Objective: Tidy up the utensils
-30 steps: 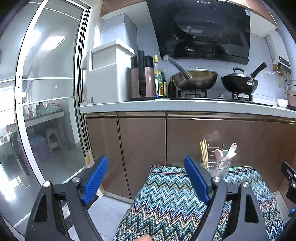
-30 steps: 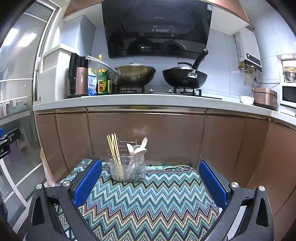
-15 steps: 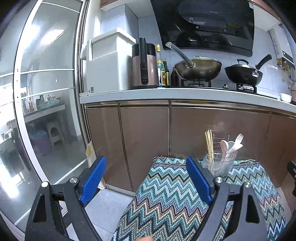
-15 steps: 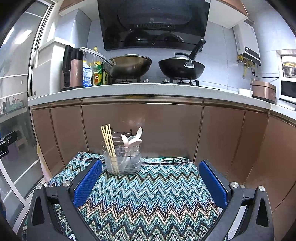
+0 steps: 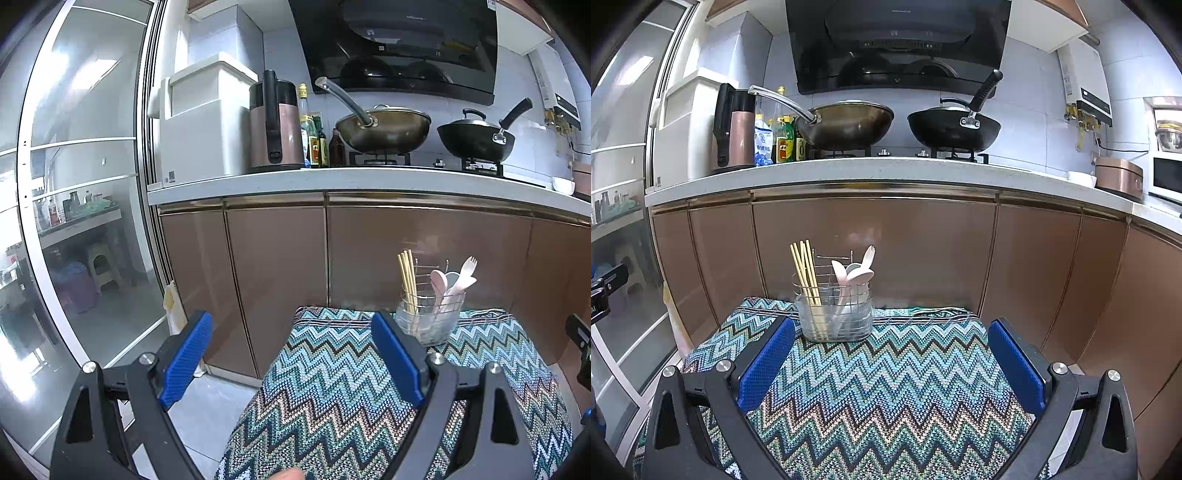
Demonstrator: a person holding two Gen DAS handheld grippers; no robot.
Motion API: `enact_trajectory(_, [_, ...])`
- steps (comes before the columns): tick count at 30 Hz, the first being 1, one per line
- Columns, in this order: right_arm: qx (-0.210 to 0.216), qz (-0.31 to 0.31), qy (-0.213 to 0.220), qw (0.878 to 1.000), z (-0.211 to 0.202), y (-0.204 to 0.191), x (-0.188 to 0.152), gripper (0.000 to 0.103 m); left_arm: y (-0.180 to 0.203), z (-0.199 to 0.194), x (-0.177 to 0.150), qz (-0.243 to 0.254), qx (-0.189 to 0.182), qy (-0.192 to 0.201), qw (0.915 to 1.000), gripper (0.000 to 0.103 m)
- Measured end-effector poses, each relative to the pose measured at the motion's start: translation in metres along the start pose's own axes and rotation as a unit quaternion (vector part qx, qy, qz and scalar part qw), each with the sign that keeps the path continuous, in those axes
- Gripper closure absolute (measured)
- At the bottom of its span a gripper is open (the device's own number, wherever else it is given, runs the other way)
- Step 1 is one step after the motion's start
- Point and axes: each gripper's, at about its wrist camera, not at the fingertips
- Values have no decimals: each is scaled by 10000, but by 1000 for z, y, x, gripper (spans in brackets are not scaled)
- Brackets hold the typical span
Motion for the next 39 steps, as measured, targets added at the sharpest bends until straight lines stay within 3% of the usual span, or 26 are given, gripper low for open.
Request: enact_trajectory(39, [-242, -104, 9, 9997, 1, 8, -1, 0, 3, -10, 3, -1, -156, -19, 9999, 16])
Point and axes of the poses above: each gripper's, at about its wrist camera, not at the fingertips, and z roughly the way its jaws point, y to its right, x to its top, and after that the axes turned 2 degrees about -z, right-handed
